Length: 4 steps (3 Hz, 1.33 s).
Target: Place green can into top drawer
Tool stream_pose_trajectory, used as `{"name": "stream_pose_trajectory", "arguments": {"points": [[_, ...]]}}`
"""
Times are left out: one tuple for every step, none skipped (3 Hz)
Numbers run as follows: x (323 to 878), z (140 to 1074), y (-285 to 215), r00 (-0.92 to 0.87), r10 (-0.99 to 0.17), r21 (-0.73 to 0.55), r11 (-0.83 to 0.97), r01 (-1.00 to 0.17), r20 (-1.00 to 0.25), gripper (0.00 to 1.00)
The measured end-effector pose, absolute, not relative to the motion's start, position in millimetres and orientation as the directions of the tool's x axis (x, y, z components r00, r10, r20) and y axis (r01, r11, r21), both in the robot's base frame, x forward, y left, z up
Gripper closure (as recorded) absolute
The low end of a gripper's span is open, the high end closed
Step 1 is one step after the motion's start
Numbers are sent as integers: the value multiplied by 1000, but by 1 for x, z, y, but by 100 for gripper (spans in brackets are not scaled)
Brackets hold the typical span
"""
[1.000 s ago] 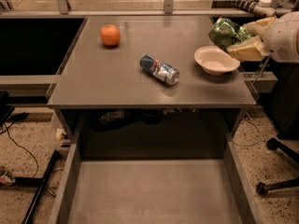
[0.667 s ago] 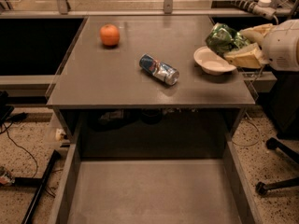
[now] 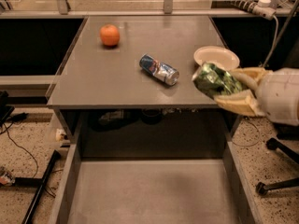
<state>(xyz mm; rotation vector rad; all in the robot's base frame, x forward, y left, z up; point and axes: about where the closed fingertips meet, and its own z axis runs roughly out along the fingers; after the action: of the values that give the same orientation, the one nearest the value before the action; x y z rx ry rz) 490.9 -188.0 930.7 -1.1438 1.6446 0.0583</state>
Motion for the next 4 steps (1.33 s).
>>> {"name": "stream_pose_trajectory", "arguments": {"points": [[454,897,-196,2,-614,-432,554,-711,-790,100],[442,856,-202,-30,-587,-363,538,-761,-809,100],[444,816,-195,-80,-576,-307,543,-782,-813,100],[445,815,-194,-81,-577,-308,544,-780,-813,100]]}}
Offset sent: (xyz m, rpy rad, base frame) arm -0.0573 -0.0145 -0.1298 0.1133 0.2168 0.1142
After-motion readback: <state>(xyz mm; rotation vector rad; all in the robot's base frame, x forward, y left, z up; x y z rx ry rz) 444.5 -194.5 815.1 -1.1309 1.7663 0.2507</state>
